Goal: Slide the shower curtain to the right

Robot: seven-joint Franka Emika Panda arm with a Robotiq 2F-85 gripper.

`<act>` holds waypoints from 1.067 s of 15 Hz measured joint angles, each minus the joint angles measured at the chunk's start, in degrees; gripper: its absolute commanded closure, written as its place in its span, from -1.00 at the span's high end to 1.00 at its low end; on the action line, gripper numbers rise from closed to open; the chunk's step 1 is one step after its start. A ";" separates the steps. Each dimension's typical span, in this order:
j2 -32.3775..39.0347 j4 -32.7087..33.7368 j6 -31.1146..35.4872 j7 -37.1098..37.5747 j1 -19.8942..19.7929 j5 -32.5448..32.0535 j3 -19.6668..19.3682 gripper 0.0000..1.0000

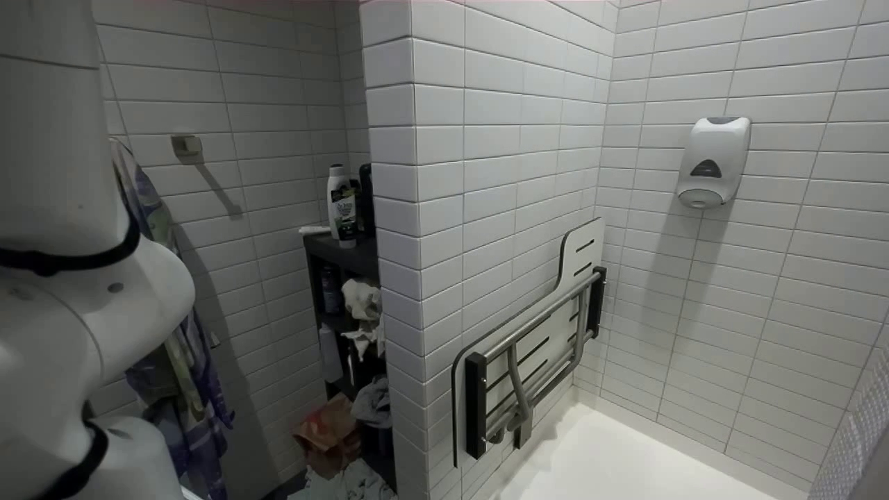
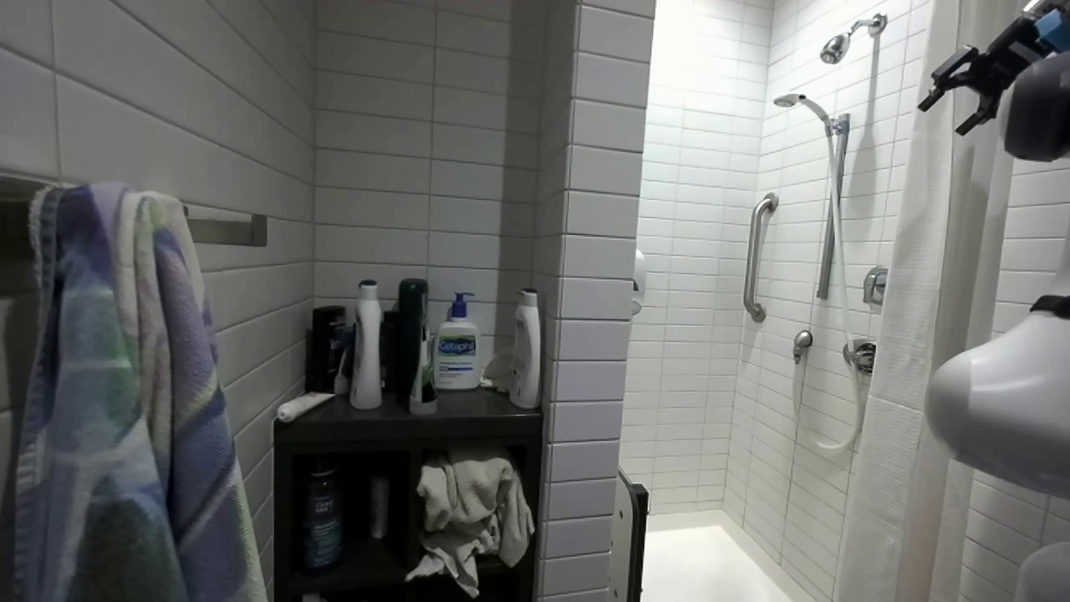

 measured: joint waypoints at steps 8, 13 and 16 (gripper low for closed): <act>-7.38 -17.98 7.61 -5.87 9.48 -16.57 1.94 1.00; -12.68 -31.52 14.95 -5.86 13.05 -24.62 4.56 1.00; -14.93 -38.10 18.34 -5.81 13.61 -27.09 5.57 1.00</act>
